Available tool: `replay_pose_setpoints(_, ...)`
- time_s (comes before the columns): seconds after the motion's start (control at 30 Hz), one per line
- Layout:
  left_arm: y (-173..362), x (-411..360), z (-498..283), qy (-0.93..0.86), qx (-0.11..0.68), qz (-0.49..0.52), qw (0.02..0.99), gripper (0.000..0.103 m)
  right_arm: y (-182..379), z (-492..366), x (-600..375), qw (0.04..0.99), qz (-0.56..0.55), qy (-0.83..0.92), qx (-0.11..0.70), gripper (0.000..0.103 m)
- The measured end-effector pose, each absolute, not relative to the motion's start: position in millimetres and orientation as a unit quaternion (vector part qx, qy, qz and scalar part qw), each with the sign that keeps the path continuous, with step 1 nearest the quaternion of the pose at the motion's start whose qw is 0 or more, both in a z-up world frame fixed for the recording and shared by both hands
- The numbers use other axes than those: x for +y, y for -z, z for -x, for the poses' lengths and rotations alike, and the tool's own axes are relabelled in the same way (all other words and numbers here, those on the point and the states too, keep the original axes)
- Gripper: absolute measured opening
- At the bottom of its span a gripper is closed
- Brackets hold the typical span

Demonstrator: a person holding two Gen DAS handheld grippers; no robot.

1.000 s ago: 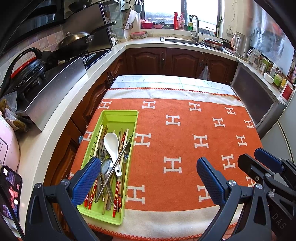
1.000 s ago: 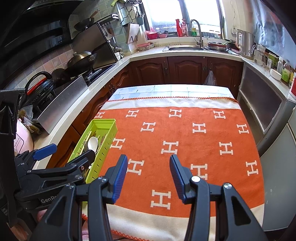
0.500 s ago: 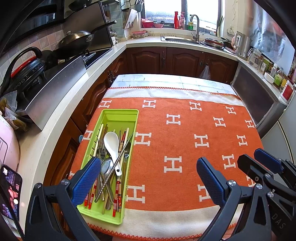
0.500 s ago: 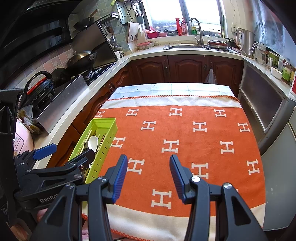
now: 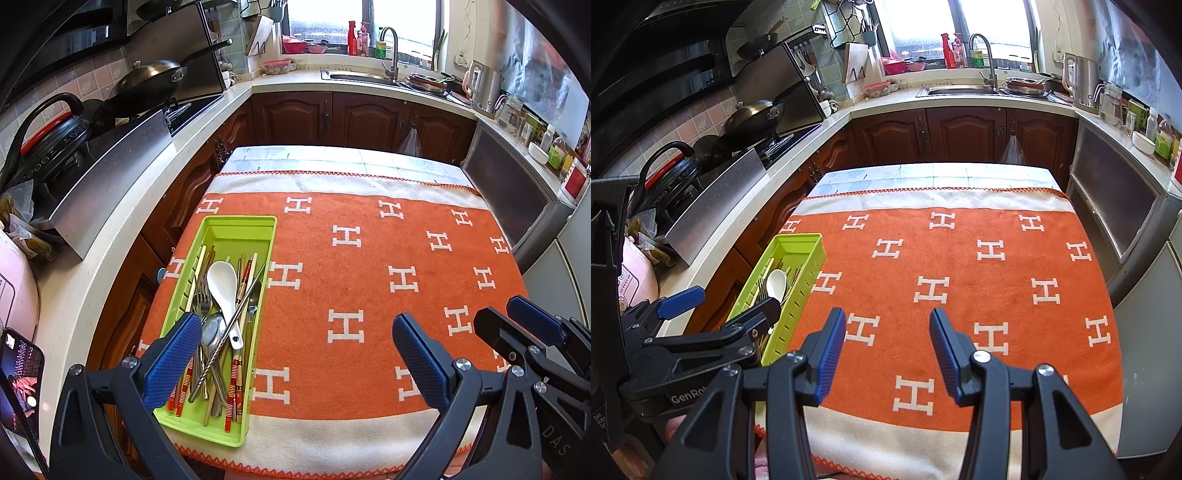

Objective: Organize utensils

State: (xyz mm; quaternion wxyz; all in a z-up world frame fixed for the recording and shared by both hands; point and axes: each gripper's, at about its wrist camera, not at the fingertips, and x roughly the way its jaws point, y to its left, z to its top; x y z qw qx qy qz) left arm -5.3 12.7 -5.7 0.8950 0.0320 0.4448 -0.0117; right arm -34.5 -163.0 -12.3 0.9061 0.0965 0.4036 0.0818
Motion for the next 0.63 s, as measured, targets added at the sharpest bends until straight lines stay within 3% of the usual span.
replay_pose_setpoints(0.63, 11.7, 10.9, 4.6, 0.010, 0.451, -0.034, 0.892, 0.102, 13.4, 33.8, -163.9, 0.905, -0.098, -0.082, 0.405, 0.048)
